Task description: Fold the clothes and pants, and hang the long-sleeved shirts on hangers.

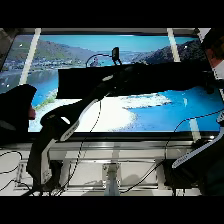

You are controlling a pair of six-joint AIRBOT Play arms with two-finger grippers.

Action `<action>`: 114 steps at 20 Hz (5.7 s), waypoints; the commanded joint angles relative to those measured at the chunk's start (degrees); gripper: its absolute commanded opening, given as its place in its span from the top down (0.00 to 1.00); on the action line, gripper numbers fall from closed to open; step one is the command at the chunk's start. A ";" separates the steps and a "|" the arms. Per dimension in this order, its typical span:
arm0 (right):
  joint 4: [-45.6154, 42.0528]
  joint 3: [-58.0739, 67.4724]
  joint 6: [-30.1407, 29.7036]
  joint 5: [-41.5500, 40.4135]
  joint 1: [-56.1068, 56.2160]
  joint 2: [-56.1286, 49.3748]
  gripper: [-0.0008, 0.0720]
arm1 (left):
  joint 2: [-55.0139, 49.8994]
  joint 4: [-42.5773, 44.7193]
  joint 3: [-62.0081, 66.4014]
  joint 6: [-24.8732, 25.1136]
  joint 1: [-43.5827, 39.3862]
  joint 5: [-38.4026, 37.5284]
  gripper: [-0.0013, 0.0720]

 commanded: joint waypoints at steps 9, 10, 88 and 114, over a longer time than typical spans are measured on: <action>9.44 0.72 -7.08 -0.07 0.09 4.17 0.97 | -11.61 1.22 8.17 -12.55 -4.98 3.21 0.98; 11.85 0.72 -8.15 0.81 0.09 5.27 0.97 | -11.96 1.22 8.17 -13.84 -4.98 3.17 0.98; 0.31 -16.09 -18.43 27.96 13.16 18.58 0.97 | 4.87 83.12 8.15 -69.26 15.91 -43.41 0.98; -5.79 -16.06 -18.58 1.09 59.76 30.47 0.98 | 21.14 116.43 8.22 -78.84 24.68 -50.51 0.98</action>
